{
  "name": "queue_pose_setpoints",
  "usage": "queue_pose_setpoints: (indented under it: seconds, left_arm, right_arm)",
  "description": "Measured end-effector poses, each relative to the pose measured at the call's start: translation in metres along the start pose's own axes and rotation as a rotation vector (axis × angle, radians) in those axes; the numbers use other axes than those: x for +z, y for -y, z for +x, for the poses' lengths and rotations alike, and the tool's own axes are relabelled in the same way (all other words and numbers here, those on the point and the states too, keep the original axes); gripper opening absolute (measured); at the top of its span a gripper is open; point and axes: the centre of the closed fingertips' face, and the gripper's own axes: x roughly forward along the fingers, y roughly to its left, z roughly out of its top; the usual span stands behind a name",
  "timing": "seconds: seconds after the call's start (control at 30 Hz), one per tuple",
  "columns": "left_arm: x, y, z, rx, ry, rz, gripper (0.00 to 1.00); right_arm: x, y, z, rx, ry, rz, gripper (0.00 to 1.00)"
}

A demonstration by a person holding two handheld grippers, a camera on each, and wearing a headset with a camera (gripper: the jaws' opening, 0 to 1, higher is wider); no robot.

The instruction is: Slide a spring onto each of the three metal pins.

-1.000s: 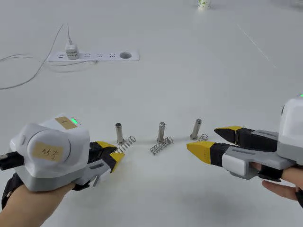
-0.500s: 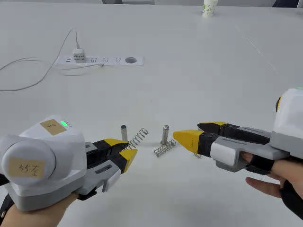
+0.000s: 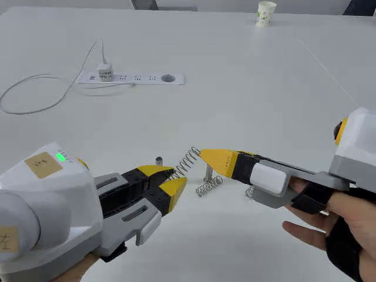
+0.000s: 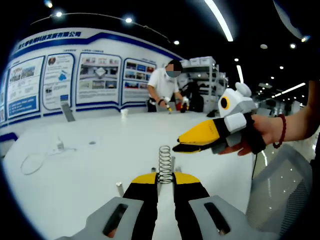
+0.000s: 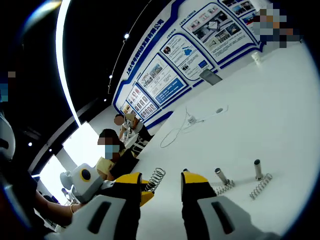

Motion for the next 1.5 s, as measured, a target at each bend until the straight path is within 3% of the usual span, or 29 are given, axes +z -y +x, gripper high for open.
queue_pose_setpoints:
  seconds: [0.3,0.53,0.67,0.83,1.1,1.27,1.33,1.5]
  left_arm:
    - [0.014,0.013,-0.005,-0.049,0.070,-0.009,0.10]
    - [0.017,0.019,-0.007,-0.076,0.093,-0.021,0.10]
    - [0.017,0.022,-0.007,-0.091,0.092,-0.027,0.10]
    - [0.011,0.017,-0.007,-0.085,0.075,-0.017,0.11]
    - [0.001,0.017,-0.003,-0.061,0.010,0.007,0.12]
    - [-0.009,0.014,-0.003,-0.035,-0.044,0.015,0.25]
    - [-0.017,0.013,-0.004,-0.019,-0.085,0.014,0.30]
    - [-0.022,0.010,-0.005,0.007,-0.106,0.017,0.43]
  right_arm:
    - [-0.002,-0.012,0.004,0.057,0.008,0.079,0.27]
    - [-0.003,-0.019,0.004,0.096,0.009,0.119,0.23]
    - [-0.003,-0.021,0.004,0.111,0.014,0.130,0.15]
    - [-0.004,-0.024,0.005,0.120,0.005,0.115,0.12]
    - [-0.006,-0.027,0.010,0.111,-0.017,0.003,0.11]
    - [-0.005,-0.024,0.011,0.089,-0.016,-0.064,0.11]
    - [-0.005,-0.023,0.012,0.078,-0.020,-0.097,0.11]
    - [-0.007,-0.020,0.012,0.061,-0.030,-0.169,0.11]
